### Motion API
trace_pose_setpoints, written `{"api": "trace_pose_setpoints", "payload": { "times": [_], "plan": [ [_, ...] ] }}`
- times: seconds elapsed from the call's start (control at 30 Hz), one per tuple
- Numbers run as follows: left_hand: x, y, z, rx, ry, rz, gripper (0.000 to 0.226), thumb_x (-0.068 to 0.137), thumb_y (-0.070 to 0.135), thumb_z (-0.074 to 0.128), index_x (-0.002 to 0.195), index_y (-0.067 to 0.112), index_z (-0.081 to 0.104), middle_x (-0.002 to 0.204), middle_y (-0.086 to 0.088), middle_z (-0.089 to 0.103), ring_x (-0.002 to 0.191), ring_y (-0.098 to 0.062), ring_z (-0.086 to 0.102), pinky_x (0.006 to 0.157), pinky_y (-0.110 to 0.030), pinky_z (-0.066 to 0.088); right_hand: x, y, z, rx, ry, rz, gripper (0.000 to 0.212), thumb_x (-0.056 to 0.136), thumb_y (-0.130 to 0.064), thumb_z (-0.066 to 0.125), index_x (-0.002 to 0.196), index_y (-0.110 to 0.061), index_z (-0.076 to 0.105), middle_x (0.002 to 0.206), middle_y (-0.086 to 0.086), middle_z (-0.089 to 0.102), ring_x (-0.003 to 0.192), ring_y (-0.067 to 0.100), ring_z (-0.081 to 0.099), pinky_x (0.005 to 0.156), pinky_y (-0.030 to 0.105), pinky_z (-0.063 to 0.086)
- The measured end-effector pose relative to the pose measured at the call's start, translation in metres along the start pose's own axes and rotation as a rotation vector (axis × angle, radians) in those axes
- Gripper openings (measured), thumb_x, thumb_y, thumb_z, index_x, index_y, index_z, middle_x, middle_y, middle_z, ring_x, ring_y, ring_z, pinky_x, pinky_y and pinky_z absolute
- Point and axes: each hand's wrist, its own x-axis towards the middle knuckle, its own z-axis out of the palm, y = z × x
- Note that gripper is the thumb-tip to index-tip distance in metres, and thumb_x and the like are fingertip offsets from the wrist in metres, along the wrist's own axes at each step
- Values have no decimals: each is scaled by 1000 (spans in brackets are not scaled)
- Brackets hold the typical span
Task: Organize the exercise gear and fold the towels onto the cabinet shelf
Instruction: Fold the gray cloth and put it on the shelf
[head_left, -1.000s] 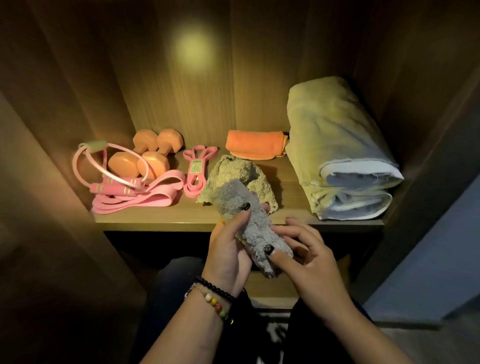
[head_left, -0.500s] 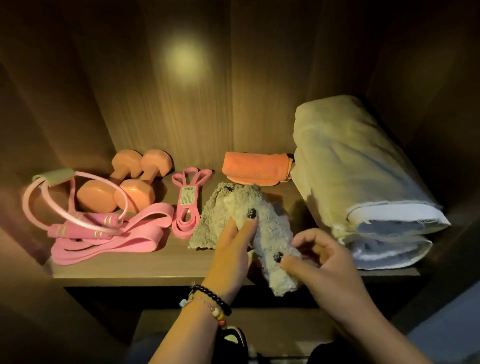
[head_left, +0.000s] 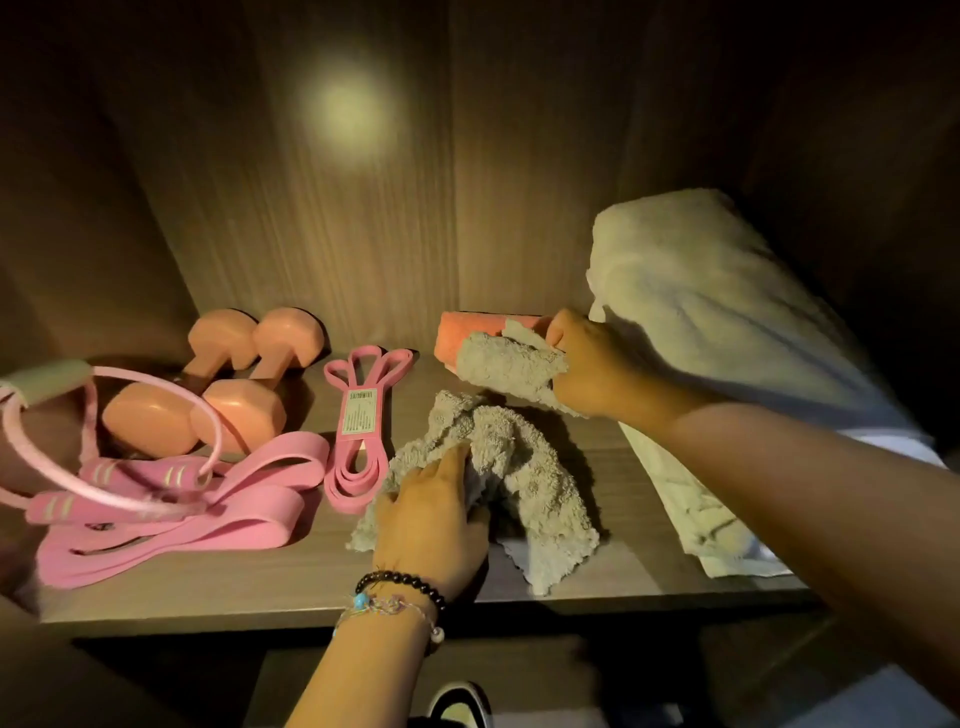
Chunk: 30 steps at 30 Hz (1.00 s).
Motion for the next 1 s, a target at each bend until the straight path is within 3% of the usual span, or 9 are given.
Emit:
{"api": "trace_pose_setpoints", "payload": {
  "times": [0.1,0.23,0.33,0.4,0.5,0.6,0.73,0.83,1.0],
  "plan": [
    [1,-5,-11,-195,77,-108,36,83,13,56,118,20,58,94,-8,66,93,-33,61,77,-37,50,37,11,18,-67,-125,35,37,85,-1,57,121,-9,57,117,10,60,95,28,55,74,30,47],
    [-2,-8,-17,-342,99,-200,45,83,7,50,126,17,58,86,-7,62,93,-34,59,76,-34,47,59,24,39,-90,-305,-56,41,86,1,50,118,-23,57,117,4,56,96,26,54,69,27,39],
    [-3,-14,-19,-346,103,-180,41,83,7,51,121,19,59,80,-5,62,89,-33,60,75,-35,50,54,26,58,-402,-34,-155,42,88,-9,52,128,-22,56,130,8,49,119,31,42,96,38,37],
    [-3,-17,-18,-354,89,-167,46,81,7,51,125,21,58,71,-1,56,83,-31,59,72,-34,50,47,18,71,-435,122,-177,40,89,-6,52,129,-8,54,136,15,41,128,36,33,107,45,30],
    [-4,-19,-18,-354,96,-157,53,81,9,51,132,24,55,70,1,54,84,-28,60,71,-31,49,37,4,92,-470,156,-250,54,69,5,67,121,-1,55,115,20,54,105,41,53,85,51,47],
    [-6,-20,-18,-357,103,-142,53,82,10,52,133,23,54,70,7,54,82,-24,58,67,-28,42,31,6,114,-432,123,-169,84,39,-4,85,120,-8,63,101,22,60,84,43,58,71,55,52],
    [-7,-21,-19,-373,102,-138,27,81,16,56,106,23,63,57,8,44,60,-12,45,53,-23,32,29,14,121,-420,32,-105,86,78,-27,72,150,-24,26,141,19,34,120,41,38,92,48,44],
    [-10,-20,-19,-420,111,-155,5,81,22,61,81,22,56,53,5,46,53,-10,45,49,-20,33,27,20,120,-353,26,-16,86,85,-45,64,152,-32,11,150,10,18,132,33,23,99,46,37],
    [-11,-12,-22,-519,246,-129,14,84,24,67,87,29,54,50,5,46,52,0,49,48,-13,36,30,19,121,-363,-50,-4,97,86,-53,61,151,-32,-7,156,9,5,137,34,17,106,48,30]
  ]
}}
